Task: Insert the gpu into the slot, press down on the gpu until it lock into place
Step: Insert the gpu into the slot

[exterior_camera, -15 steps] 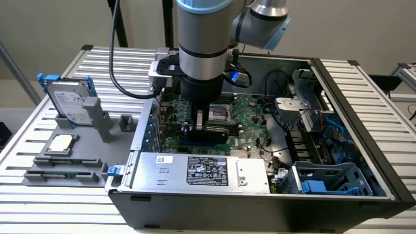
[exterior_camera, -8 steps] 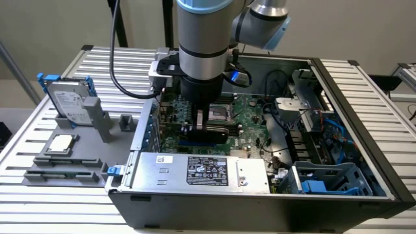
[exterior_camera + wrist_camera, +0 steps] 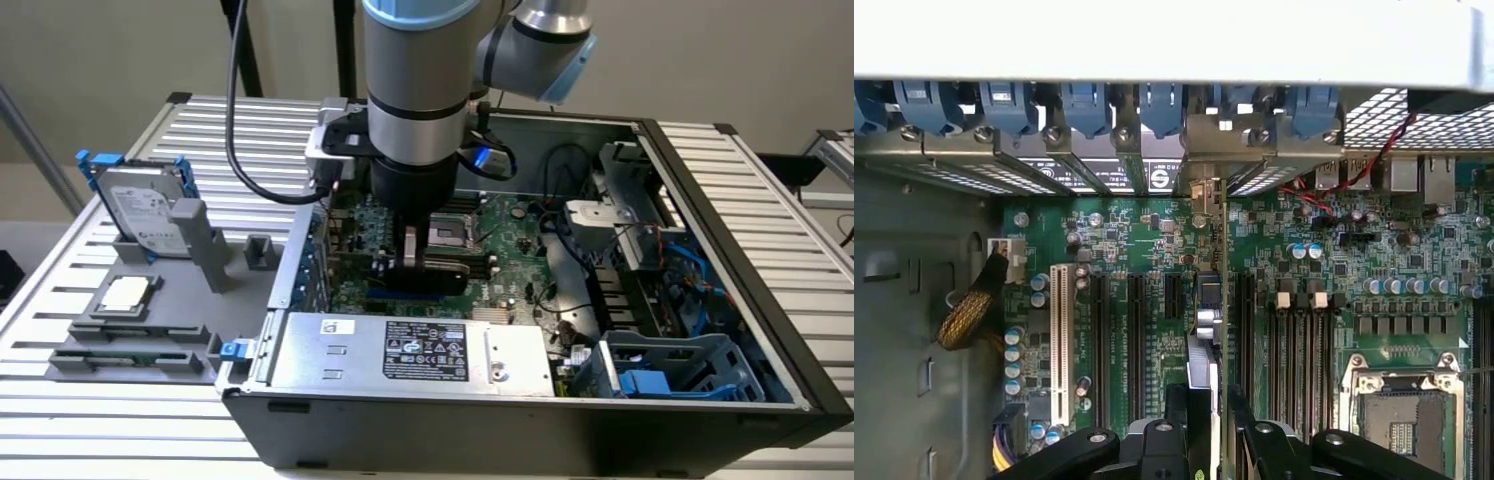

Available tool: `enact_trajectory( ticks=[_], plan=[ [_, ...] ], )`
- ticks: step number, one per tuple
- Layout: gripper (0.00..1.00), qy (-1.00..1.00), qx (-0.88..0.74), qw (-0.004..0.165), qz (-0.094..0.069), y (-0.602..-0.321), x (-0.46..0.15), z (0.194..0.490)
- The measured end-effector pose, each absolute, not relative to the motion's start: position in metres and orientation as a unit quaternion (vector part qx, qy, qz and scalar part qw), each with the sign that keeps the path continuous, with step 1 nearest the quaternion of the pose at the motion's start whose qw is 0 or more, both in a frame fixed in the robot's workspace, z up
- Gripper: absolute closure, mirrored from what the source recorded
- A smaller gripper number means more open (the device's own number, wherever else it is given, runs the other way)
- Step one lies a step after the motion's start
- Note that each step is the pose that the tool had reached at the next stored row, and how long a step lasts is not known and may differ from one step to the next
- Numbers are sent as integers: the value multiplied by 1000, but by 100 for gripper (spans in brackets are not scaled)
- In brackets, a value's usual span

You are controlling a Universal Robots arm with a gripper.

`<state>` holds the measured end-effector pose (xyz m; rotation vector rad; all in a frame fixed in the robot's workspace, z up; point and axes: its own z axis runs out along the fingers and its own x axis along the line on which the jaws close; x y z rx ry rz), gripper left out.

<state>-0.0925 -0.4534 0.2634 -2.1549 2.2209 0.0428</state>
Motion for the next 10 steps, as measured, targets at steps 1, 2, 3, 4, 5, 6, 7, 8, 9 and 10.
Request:
enact_trajectory(
  ticks=[1,2,3,4,5,6,7,8,9,10],
  plan=[
    [74,717,-696,23,14,-453,-93,263],
    [74,717,-696,23,14,-453,-93,263],
    [74,717,-696,23,14,-453,-93,263],
    [74,717,-696,23,14,-453,-93,262],
    [74,717,-696,23,14,-453,-93,262],
    [74,717,-696,23,14,-453,-92,262],
    [74,717,-696,23,14,-453,-92,261],
    [74,717,-696,23,14,-453,-92,261],
    [74,717,-696,23,14,-453,-92,261],
    [74,717,-696,23,14,-453,-92,260]
  ],
)
